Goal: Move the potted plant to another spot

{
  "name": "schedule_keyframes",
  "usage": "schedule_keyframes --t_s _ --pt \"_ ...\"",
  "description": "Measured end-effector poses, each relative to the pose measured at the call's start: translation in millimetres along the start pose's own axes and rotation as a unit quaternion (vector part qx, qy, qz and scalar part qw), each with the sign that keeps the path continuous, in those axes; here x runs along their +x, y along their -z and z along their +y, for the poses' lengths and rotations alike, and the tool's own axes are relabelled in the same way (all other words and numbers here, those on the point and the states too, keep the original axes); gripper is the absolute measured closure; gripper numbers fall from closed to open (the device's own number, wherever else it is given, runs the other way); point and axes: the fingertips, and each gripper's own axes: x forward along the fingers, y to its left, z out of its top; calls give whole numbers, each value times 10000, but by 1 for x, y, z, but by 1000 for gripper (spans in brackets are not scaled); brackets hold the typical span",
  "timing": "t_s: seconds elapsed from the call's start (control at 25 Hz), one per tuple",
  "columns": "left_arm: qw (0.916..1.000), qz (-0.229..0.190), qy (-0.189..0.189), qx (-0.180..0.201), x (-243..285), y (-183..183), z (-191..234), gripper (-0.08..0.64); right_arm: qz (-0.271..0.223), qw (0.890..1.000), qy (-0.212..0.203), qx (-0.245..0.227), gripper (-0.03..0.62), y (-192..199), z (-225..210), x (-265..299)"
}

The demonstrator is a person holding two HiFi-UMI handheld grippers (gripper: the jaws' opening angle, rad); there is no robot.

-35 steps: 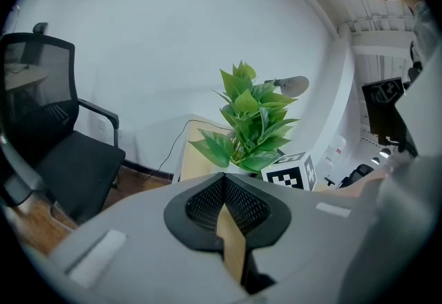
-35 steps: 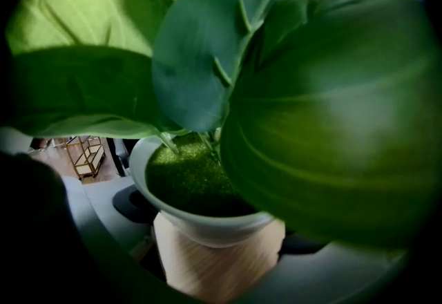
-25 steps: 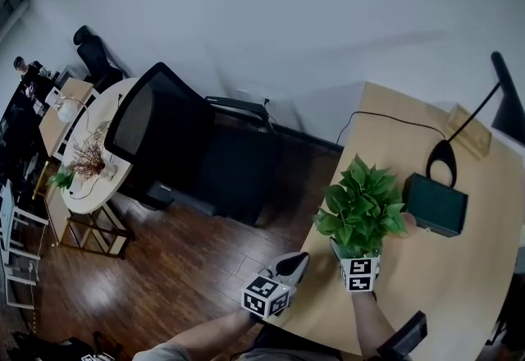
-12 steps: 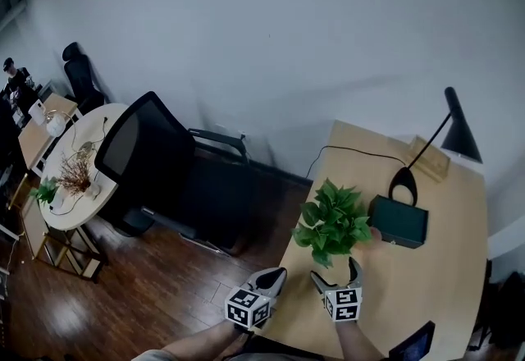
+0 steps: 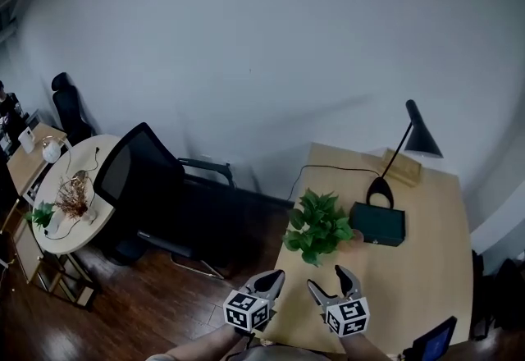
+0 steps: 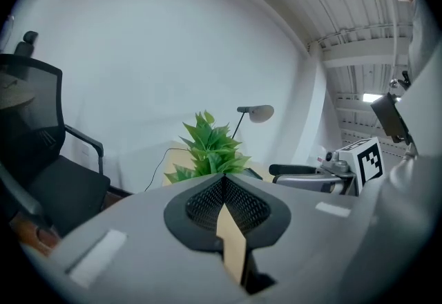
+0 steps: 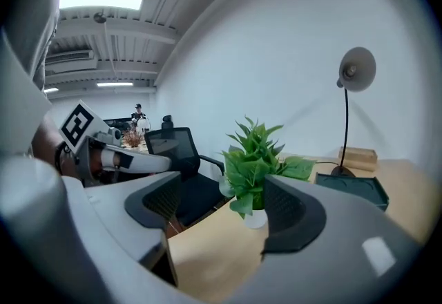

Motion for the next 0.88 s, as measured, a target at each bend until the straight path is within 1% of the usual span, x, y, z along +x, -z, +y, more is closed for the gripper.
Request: schedule_keyframes --t_s 0.08,0.16,0.24,0.28,0.32,0.36,0.64,0.88 --pt "9999 -97 28 34 0 -7 1 566 -155 9999 45 -24 271 -12 5 -6" --pt "9998 -180 62 41 -1 -13 0 566 -263 9996 134 -39 355 -21 7 -13" --pt "9997 -246 79 33 -4 -15 -1 566 -316 9993 211 -49 498 -26 9 -21" --pt "9996 -282 85 38 -5 -17 -1 566 -346 9991 219 -55 543 -29 10 -24" --pt "9994 -313 99 52 -5 -19 -1 566 -381 9990 218 -62 572 -32 11 -25" --pt "9993 -334 119 68 -5 -21 -2 566 -410 9989 223 -73 584 -34 12 -27" --pt "9989 -406 200 125 -3 -29 -10 566 -478 9983 299 -156 584 -43 14 -29" --pt "9984 -494 202 202 -4 -38 -8 566 -632 9974 276 -208 585 -54 18 -23"
